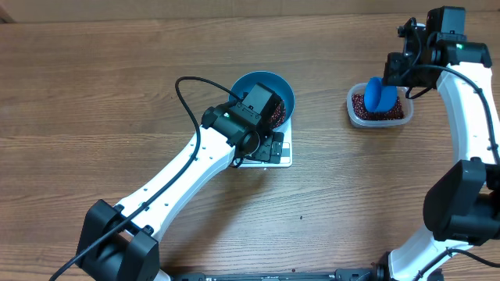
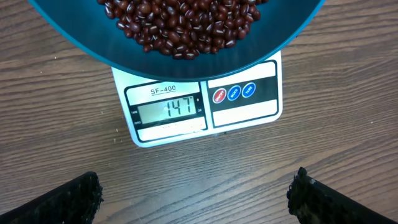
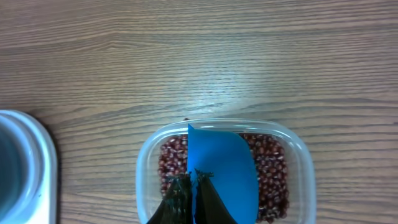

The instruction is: Scoop item into bowl and weigh 150g on scale

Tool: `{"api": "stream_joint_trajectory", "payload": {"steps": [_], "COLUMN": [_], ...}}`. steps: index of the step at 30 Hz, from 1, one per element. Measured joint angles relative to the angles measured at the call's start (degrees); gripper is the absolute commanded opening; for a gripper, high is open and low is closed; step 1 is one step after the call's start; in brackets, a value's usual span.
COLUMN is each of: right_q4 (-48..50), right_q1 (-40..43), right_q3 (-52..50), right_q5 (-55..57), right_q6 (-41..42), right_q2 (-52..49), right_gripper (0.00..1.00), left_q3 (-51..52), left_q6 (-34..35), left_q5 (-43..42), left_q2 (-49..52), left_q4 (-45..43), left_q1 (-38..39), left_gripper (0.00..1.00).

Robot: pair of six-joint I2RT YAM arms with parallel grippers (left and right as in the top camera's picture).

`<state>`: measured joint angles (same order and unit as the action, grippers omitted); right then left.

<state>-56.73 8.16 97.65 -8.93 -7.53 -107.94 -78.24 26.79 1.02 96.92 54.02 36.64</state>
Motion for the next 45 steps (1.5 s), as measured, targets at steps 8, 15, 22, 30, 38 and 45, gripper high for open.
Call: {"api": "stream_joint_trajectory", "payload": {"steps": [8,15,22,30,38,45], "right_q4": [0.2,0.1,0.1,0.1,0.1,0.1], "right_q1": [0.0,0.0,0.0,0.0,0.0,0.0], "right_q3": [0.0,0.0,0.0,0.0,0.0,0.0], "right_q5": [1.8,1.9,1.9,1.9,1.9,1.9], "right_q6": [0.0,0.0,0.0,-0.2,-1.1,-1.3], "right_q2": [0.0,0.0,0.0,0.0,0.0,0.0], "right_gripper": [0.04,0.04,0.04,0.04,0.04,0.04], "left_q3": [0.0,0.0,0.0,0.1,-2.6,-9.8], "left_q6": [0.0,0.0,0.0,0.3,-0.2,-0.2], "left_q5": [0.0,0.0,0.0,-1.1,-1.9,-1.1], "left_q2": [0.0,0.0,0.0,0.0,0.0,-4.5], "left_q4": [0.0,0.0,0.0,-13.1,-9.5,-1.6], "left_q1": [0.0,0.0,0.0,0.0,-0.2,-2.3], "left_gripper": [1.0,1.0,0.99,0.99,0.99,0.99]}}
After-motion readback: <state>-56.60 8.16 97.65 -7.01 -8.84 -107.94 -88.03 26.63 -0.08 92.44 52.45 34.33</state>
